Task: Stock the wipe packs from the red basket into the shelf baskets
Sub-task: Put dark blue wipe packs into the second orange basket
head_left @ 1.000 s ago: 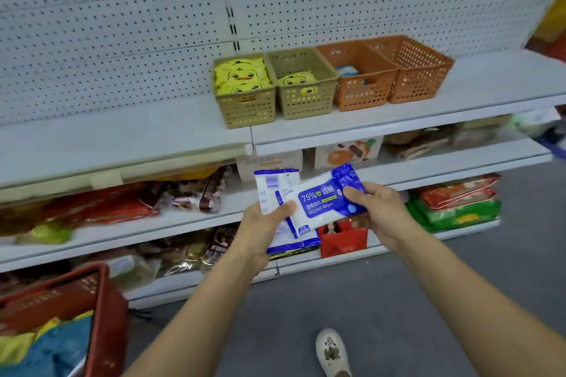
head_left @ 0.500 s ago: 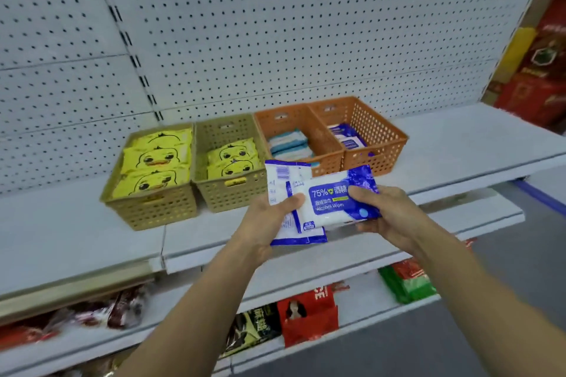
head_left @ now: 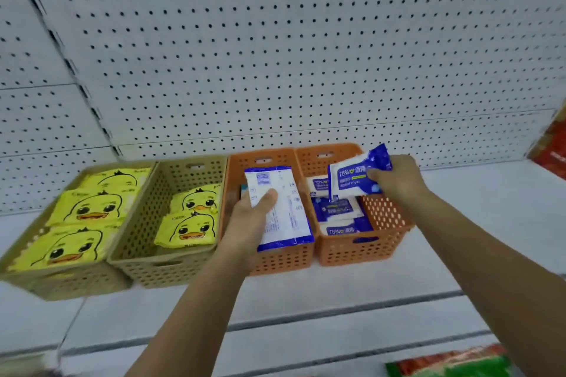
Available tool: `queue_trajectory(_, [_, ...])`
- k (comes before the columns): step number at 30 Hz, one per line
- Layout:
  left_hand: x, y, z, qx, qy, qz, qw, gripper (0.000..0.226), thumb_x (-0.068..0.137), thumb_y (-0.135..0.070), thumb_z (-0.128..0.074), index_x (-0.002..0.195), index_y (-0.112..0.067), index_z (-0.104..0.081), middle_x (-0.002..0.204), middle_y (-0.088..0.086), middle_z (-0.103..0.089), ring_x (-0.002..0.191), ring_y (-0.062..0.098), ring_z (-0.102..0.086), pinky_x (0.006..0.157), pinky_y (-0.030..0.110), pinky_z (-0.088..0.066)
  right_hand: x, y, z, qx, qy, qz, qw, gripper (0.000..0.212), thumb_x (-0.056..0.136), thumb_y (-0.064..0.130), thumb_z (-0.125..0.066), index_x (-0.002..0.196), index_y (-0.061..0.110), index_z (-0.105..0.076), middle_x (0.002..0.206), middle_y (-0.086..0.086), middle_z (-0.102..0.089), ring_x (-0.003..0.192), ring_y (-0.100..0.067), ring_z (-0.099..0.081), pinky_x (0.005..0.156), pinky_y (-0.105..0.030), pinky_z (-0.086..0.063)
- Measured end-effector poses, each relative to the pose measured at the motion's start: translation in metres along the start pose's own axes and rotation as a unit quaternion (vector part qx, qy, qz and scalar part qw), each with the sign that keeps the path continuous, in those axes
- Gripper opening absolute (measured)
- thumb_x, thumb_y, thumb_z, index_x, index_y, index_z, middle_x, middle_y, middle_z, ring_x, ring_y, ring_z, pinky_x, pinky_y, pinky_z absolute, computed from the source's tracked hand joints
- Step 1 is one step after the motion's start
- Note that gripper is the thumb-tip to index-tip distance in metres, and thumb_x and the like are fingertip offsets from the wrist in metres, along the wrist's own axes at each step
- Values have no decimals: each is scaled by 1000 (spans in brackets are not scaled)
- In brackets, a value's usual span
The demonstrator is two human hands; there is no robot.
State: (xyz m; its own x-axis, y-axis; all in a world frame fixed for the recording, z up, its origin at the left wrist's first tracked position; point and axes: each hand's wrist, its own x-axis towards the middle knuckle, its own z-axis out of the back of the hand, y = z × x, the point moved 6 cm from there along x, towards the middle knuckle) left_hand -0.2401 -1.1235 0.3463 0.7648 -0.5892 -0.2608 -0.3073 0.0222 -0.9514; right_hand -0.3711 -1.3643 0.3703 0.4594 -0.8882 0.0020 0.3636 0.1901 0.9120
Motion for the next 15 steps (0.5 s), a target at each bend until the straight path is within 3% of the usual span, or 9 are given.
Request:
queue_trajectory(3, [20,1,-13,-2,-32,8,999,10,98,-30,-56,106,-27,-59,98,4,-74,79,22,-75,64,39,-62,43,-20,-35,-99,73,-40,992,9,83,1,-63,89,-6,-63,90,-22,-67,82,-36,-67,75,-50,-57])
queue_trajectory(6, [34,6,-21,-18,-55,11,998,16,98,-29,-55,113,-24,-58,98,5,-75,77,22,-75,58,36,-60,61,-41,-65,-116,133,-95,980,4,85,-1,-61,85,-3,-58,88,-19,-63,73,-30,-62,72,-46,-57])
queue_trajectory(10, [45,12,-25,-33,-79,18,996,21,99,-31,-52,118,-24,-57,100,6,-74,79,23,-75,61,38,-61,73,-68,-79,-146,143,-142,968,8,88,-4,-57,83,0,-51,85,-14,-57,69,-25,-53,70,-39,-53])
queue_trajectory(13, [52,16,-27,-54,-91,40,994,24,99,-35,-52,119,-24,-57,101,6,-75,84,24,-74,71,43,-61,78,-73,-84,-200,134,-83,967,9,85,1,-59,92,-1,-56,98,-19,-66,73,-27,-59,64,-32,-49])
queue_trajectory(15, [55,17,-28,-72,-93,56,992,23,98,-35,-53,116,-24,-59,100,5,-75,83,23,-75,70,41,-61,75,-69,-91,-307,140,1,941,35,83,6,-64,114,-1,-49,107,-17,-64,88,-28,-63,70,-32,-50])
